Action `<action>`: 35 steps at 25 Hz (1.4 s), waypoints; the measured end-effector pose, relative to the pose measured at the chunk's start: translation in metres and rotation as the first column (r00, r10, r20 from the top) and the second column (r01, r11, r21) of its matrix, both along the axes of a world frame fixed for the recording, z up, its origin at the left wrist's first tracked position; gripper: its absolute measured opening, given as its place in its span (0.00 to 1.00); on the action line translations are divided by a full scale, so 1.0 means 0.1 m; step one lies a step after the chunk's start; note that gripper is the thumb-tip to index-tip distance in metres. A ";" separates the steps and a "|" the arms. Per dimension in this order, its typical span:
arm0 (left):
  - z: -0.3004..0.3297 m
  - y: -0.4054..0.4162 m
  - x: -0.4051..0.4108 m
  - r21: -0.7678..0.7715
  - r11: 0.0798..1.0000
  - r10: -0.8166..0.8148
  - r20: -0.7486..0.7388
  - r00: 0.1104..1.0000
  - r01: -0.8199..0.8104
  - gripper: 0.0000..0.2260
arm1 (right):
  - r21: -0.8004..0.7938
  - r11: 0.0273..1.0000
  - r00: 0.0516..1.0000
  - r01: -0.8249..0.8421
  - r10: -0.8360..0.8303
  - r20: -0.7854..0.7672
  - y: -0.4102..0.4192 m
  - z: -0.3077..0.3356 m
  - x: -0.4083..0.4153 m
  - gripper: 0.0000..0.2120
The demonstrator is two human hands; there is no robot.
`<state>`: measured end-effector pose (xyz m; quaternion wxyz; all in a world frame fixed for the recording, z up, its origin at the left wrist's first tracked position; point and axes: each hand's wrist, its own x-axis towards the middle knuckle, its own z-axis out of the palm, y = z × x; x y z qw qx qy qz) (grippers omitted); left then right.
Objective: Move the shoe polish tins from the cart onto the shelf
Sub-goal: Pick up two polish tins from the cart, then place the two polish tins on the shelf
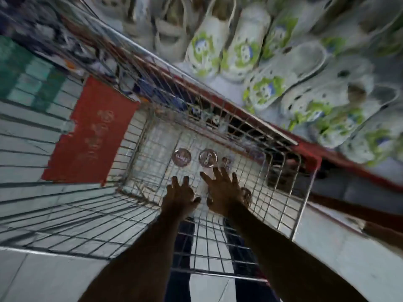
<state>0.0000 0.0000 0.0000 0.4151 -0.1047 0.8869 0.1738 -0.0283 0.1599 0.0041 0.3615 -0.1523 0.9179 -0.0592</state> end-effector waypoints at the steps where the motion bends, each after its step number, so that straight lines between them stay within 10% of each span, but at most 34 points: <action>1: -0.12 0.04 0.06 -0.005 0.997 -0.072 0.064 0.995 0.072 0.33 | 0.040 0.999 0.999 -0.030 0.029 0.029 0.00 -0.12 0.05 0.42; 8: -0.26 0.14 0.11 -0.158 0.970 -0.200 -0.073 0.977 0.187 0.30 | 0.056 0.995 0.993 -0.088 0.092 -0.070 0.17 -0.36 0.12 0.25; 17: 1.91 -0.46 -0.74 -0.267 0.917 -0.388 -0.419 0.821 0.297 0.29 | -0.151 0.987 0.942 0.050 -0.097 -0.320 -0.08 1.78 -0.69 0.25; 28: 4.58 0.15 -2.12 -0.235 0.882 -0.318 -0.937 0.147 0.409 0.30 | -0.519 0.849 0.417 0.101 -0.510 -0.753 0.73 4.90 -1.60 0.32; 35: 5.23 1.71 -2.63 -0.138 0.854 -0.308 -0.912 0.272 0.502 0.33 | -0.502 0.773 0.365 0.388 -0.629 -0.687 2.03 5.36 -1.87 0.33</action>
